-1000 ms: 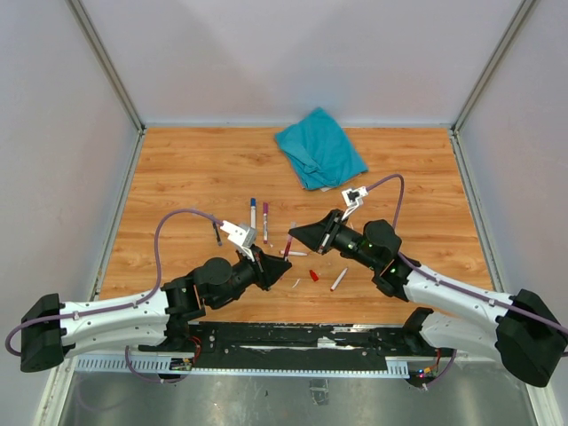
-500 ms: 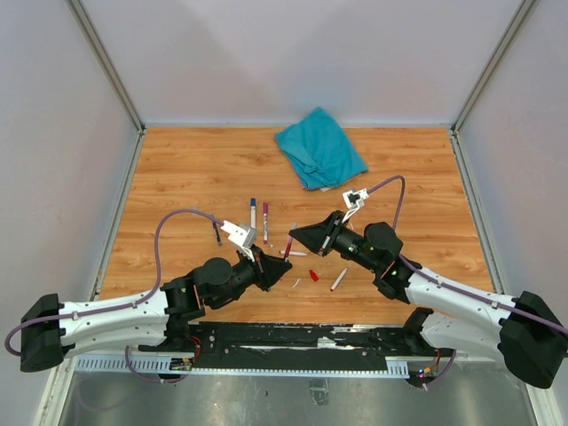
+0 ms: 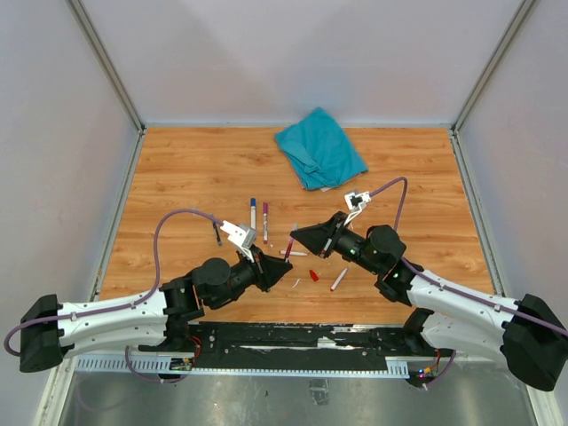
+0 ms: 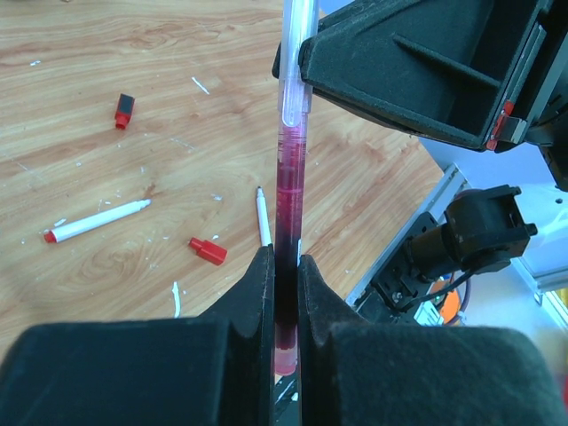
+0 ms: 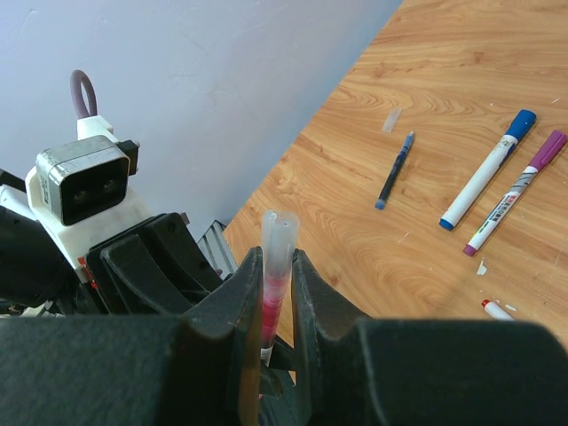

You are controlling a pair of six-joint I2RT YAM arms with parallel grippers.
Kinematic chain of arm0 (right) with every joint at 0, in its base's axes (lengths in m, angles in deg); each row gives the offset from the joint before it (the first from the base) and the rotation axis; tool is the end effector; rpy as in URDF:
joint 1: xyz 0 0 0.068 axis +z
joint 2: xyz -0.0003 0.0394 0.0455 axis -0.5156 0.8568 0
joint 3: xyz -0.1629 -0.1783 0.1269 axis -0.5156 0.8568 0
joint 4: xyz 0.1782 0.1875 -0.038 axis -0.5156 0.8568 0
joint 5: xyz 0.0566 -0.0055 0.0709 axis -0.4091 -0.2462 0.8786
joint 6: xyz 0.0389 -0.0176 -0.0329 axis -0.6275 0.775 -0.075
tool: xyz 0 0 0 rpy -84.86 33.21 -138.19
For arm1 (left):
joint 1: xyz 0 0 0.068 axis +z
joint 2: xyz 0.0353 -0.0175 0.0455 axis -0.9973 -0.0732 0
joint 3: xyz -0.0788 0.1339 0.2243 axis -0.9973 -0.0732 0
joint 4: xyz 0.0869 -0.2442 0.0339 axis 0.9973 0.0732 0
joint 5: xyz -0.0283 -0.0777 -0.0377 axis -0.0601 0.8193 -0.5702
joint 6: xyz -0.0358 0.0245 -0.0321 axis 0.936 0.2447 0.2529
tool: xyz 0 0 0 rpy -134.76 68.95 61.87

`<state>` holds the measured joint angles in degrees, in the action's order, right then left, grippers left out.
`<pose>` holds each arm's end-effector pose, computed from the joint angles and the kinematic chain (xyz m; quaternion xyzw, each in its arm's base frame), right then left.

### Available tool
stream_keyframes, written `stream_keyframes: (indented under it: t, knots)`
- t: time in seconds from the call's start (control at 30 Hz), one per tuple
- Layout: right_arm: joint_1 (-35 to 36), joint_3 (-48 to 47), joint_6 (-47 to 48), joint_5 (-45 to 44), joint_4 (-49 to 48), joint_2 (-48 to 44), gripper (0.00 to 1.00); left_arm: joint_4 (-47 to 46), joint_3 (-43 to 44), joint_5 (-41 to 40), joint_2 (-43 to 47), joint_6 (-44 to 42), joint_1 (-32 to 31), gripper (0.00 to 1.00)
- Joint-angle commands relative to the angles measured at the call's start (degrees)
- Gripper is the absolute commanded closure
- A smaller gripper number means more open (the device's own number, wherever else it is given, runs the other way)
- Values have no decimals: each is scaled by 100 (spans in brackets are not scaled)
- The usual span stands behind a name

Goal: Insert the pens into the pen caps
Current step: Insert the pen cap onto the pen.

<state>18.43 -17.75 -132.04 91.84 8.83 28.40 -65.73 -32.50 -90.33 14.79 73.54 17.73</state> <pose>0.1394 0.1734 0.2689 -0.0853 0.6447 0.6063 0.4577 0.0788 -0.1660 0.2375 0.1106 0.7399 -0.4368 0.4995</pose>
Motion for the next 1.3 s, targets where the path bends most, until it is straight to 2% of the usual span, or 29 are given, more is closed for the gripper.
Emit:
stream_keyframes:
  t: [0.0,0.23,0.53,0.73,1.0,1.13,1.27]
  knots:
    - [147,168,264,66,206,-123,85,-476,273,-461,198,21,20,100]
    - [287,118,469,-182,-147,-32,89,-502,333,-464,199,71,25,99]
    - [697,308,883,-760,-311,-225,90,-552,455,-466,304,16,20,100]
    - [695,262,863,-742,-60,-478,80,-557,374,-466,387,-184,22,100]
    - [695,94,1067,-746,524,-929,62,-406,298,-482,522,-249,18,100]
    - [695,-52,1270,-1137,1404,-1379,48,-298,291,-503,588,-326,15,100]
    - [689,-408,1534,-1558,2537,-1615,42,-223,274,-448,673,-460,26,100]
